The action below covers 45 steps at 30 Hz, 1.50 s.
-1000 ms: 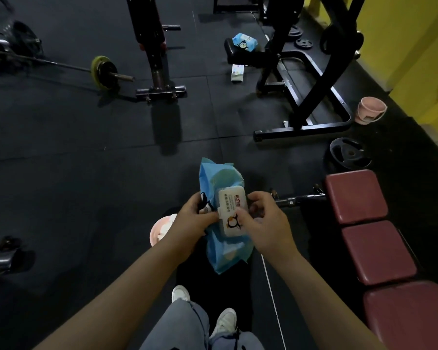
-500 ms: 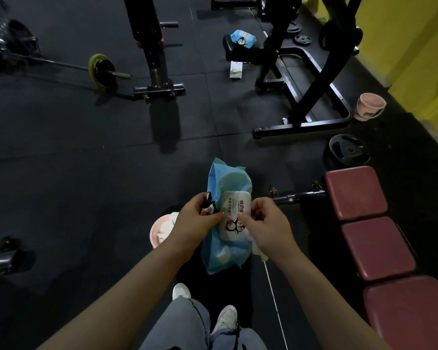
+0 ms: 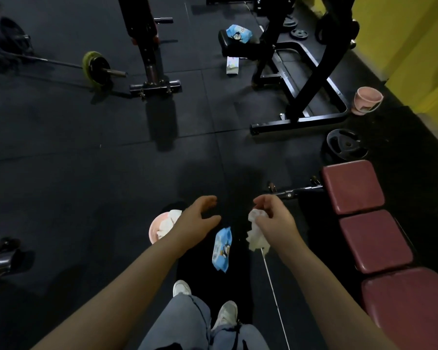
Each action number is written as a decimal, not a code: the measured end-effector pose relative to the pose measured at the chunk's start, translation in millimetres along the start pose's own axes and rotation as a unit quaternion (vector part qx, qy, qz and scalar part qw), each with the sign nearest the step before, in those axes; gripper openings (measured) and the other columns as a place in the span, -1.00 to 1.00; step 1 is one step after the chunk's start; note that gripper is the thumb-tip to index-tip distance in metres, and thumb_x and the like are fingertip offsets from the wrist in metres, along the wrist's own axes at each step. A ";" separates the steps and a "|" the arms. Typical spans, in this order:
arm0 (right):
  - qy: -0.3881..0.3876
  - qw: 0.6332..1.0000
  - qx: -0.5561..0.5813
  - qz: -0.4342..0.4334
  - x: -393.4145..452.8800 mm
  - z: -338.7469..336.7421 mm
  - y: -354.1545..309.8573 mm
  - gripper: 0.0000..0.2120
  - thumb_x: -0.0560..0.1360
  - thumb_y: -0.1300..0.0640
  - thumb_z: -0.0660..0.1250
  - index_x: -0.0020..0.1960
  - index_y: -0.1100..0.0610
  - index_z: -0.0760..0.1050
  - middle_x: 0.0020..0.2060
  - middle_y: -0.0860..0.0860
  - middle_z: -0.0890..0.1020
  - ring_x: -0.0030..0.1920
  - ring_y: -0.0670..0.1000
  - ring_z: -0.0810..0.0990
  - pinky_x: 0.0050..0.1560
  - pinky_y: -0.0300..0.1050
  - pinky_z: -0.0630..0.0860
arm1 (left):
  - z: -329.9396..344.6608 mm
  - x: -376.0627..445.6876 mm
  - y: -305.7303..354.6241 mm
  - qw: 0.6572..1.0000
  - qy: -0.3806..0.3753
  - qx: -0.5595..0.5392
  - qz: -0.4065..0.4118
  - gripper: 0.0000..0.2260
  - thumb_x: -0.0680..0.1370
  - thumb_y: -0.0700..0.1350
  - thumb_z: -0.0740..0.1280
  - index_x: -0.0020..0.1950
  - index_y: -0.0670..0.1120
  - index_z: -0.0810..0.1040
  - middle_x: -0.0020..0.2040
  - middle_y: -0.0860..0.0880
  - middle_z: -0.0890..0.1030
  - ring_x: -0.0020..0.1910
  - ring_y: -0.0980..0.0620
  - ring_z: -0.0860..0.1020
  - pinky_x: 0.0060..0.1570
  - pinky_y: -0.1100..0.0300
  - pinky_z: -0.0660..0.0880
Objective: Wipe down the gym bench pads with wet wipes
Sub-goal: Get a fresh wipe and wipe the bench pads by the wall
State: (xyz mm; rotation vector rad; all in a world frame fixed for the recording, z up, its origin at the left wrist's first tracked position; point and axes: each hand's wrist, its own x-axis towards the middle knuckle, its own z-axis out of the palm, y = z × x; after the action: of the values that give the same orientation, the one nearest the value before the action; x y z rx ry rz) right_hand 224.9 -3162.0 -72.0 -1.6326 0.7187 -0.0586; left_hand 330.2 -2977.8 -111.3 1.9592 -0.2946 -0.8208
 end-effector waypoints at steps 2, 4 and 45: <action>-0.009 1.000 0.019 -0.003 -0.8 -2.0 -5.9 -0.72 0.48 0.23 0.37 0.02 -0.14 0.51 -0.05 -0.13 0.61 -0.05 -0.14 0.61 -0.19 -0.30 0.49 | 6.4 -6.4 7.5 0.996 -0.064 -0.057 0.016 -0.68 0.55 -0.10 0.40 0.18 0.30 0.51 0.22 0.20 0.61 0.28 0.16 0.54 0.27 0.14 0.49; -0.038 0.997 0.074 0.002 -2.7 -3.6 -12.8 -0.73 0.45 0.23 0.42 0.06 -0.07 0.54 -0.04 -0.07 0.62 -0.05 -0.10 0.63 -0.17 -0.24 0.52 | 12.8 -14.8 14.8 0.989 -0.120 -0.083 0.027 -0.70 0.53 -0.01 0.40 0.22 0.28 0.54 0.23 0.19 0.61 0.25 0.19 0.56 0.29 0.10 0.49; 0.011 0.909 -0.353 -0.223 -9.9 -18.8 22.7 -0.96 0.47 0.09 0.40 -0.09 -0.03 0.61 -0.19 -0.19 0.46 -0.15 -0.20 0.47 -0.24 -0.48 0.34 | 1.4 -27.3 27.4 0.949 0.069 0.259 0.166 -0.86 0.53 -0.07 0.43 -0.06 0.18 0.56 -0.05 0.21 0.47 -0.09 0.22 0.47 -0.14 0.40 0.34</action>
State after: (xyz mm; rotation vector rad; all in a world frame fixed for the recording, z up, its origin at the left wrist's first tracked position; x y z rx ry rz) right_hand 199.5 -3174.2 -85.1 -2.4787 0.3747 -0.1607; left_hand 312.5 -2978.8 -77.0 2.3463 -0.7974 -0.4032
